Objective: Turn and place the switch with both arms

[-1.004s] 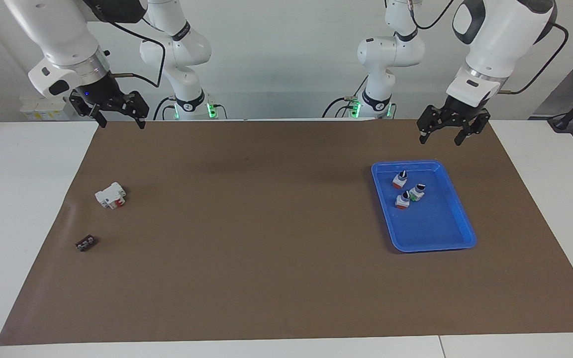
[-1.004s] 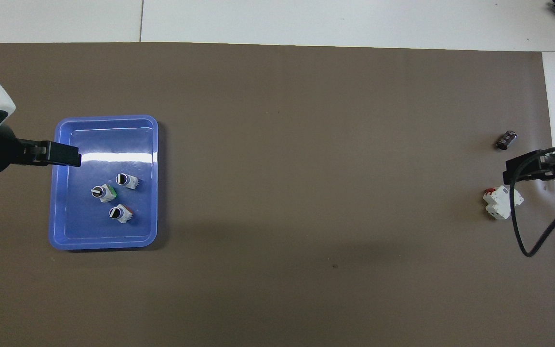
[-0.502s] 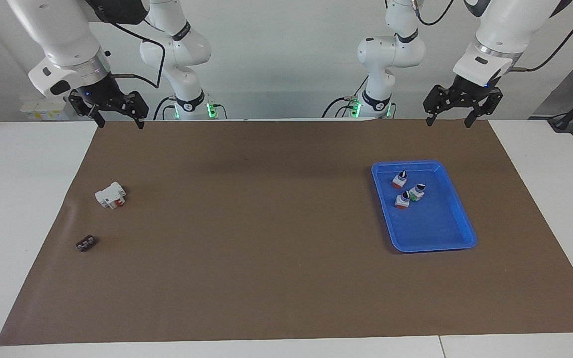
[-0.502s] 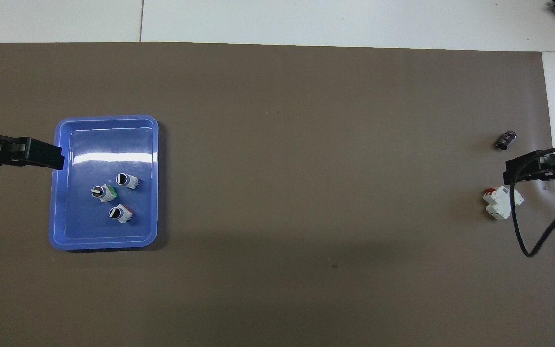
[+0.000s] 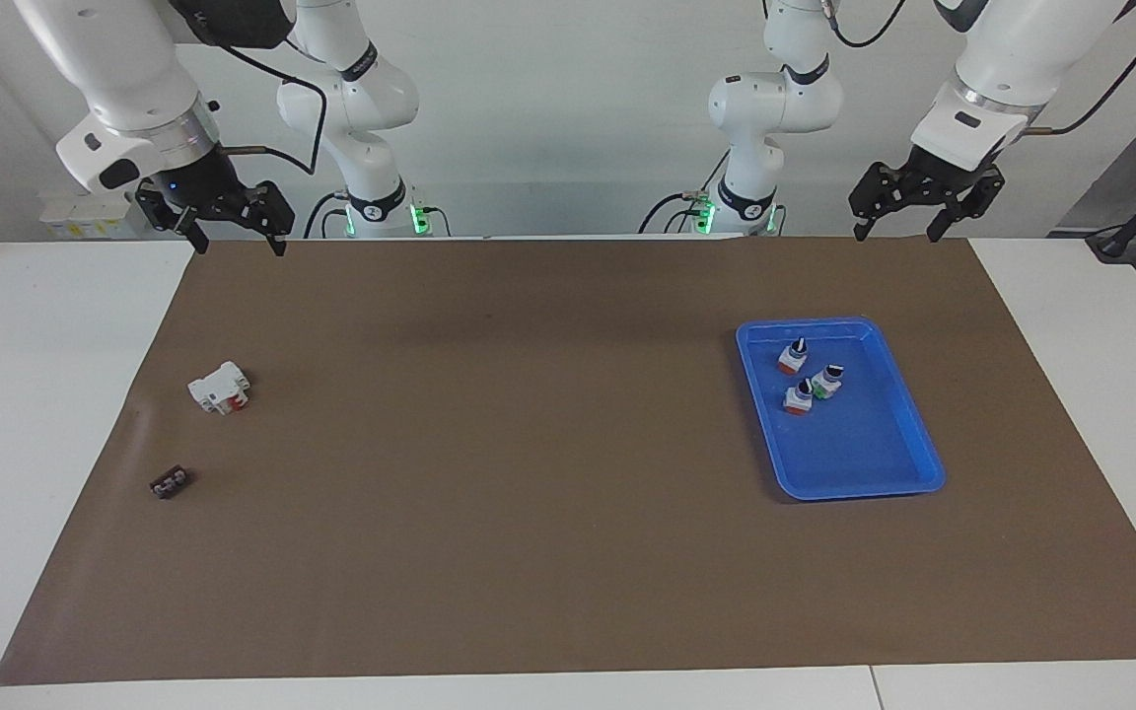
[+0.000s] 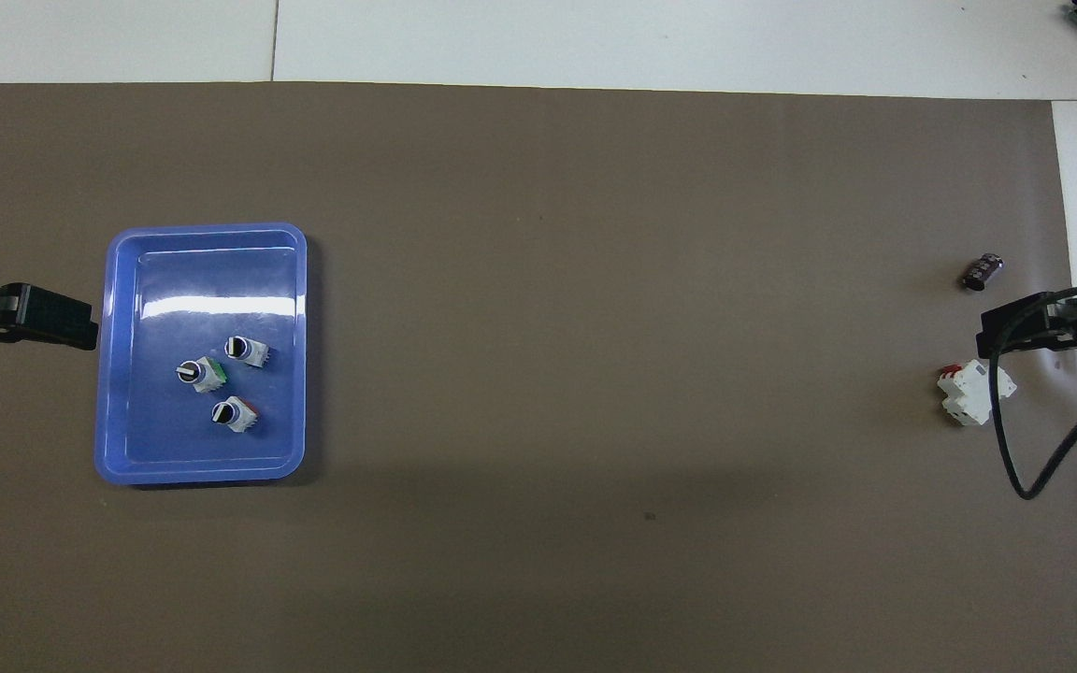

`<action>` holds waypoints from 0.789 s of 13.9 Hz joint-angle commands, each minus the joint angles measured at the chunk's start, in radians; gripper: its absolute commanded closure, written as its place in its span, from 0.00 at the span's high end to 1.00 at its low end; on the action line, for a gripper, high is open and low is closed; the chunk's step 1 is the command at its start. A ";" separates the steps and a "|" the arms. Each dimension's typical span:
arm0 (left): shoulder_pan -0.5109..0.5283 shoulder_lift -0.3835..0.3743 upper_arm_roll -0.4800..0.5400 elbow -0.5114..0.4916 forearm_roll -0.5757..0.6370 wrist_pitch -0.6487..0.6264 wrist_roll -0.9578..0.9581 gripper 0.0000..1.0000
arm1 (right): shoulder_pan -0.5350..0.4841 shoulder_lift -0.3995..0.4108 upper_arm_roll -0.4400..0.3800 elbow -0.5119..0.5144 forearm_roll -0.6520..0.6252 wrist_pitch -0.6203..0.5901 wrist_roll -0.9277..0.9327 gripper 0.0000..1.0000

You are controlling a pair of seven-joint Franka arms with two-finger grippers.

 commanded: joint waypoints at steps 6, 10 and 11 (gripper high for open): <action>0.047 -0.024 -0.029 -0.006 0.017 -0.063 -0.007 1.00 | -0.001 -0.021 0.001 -0.021 -0.011 0.012 -0.022 1.00; 0.045 -0.026 -0.021 -0.010 0.017 -0.046 0.003 1.00 | 0.000 -0.021 0.001 -0.021 -0.011 0.012 -0.022 1.00; 0.045 -0.026 -0.019 -0.011 0.017 -0.046 0.003 1.00 | 0.000 -0.021 0.001 -0.023 -0.011 0.012 -0.022 1.00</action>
